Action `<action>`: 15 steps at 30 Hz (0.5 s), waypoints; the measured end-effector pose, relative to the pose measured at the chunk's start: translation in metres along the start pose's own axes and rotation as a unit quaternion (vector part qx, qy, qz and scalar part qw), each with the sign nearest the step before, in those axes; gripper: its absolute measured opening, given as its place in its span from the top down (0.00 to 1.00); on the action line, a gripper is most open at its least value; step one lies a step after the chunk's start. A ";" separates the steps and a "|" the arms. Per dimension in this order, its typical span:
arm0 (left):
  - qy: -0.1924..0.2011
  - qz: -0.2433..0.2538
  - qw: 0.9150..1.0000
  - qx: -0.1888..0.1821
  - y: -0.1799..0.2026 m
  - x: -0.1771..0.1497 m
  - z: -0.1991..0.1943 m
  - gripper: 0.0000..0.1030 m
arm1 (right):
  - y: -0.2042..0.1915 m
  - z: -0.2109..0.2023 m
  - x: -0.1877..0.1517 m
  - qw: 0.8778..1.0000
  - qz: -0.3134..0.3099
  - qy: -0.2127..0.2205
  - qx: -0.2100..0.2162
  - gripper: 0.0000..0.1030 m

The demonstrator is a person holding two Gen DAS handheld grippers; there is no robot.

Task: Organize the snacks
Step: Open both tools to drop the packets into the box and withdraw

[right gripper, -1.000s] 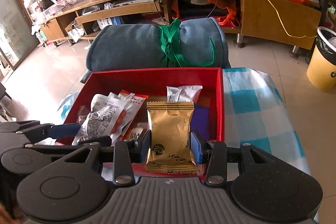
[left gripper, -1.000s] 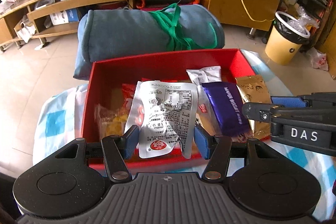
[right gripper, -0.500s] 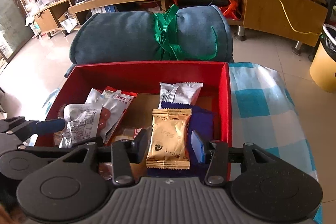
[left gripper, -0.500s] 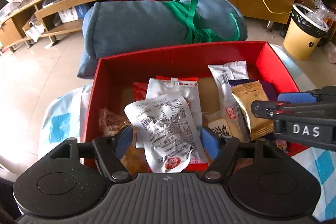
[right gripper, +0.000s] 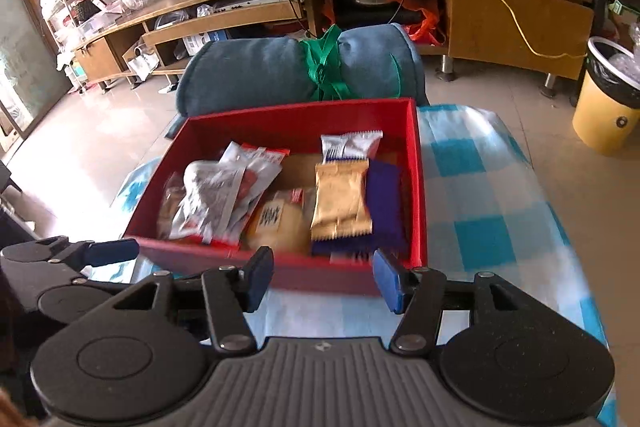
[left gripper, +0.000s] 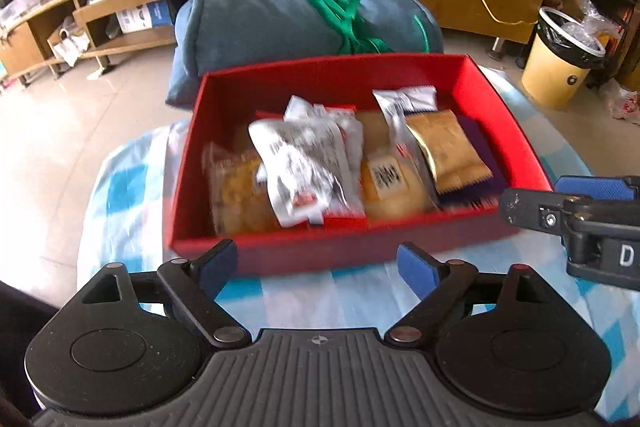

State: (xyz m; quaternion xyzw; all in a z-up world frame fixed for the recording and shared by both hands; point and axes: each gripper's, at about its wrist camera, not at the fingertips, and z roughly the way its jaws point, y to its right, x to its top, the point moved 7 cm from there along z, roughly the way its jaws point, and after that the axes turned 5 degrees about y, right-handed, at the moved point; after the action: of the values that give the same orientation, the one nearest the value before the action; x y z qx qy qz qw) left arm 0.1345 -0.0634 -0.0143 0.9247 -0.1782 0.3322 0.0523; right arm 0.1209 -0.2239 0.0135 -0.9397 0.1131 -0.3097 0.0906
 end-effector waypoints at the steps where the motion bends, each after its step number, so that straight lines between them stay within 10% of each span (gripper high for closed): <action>1: 0.000 -0.002 1.000 -0.002 0.001 -0.004 -0.003 0.08 | -0.001 -0.005 -0.004 1.000 0.002 0.000 -0.001 0.50; 15: 0.026 -0.023 0.999 -0.003 0.006 -0.035 -0.044 0.00 | -0.007 -0.047 -0.049 1.000 0.013 0.000 0.007 0.49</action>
State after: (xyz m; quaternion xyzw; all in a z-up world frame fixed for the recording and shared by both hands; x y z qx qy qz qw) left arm 0.0814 -0.0490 -0.0025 0.9195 -0.1571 0.3538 0.0675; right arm 0.0547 -0.2086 0.0250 -0.9377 0.1232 -0.3089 0.1011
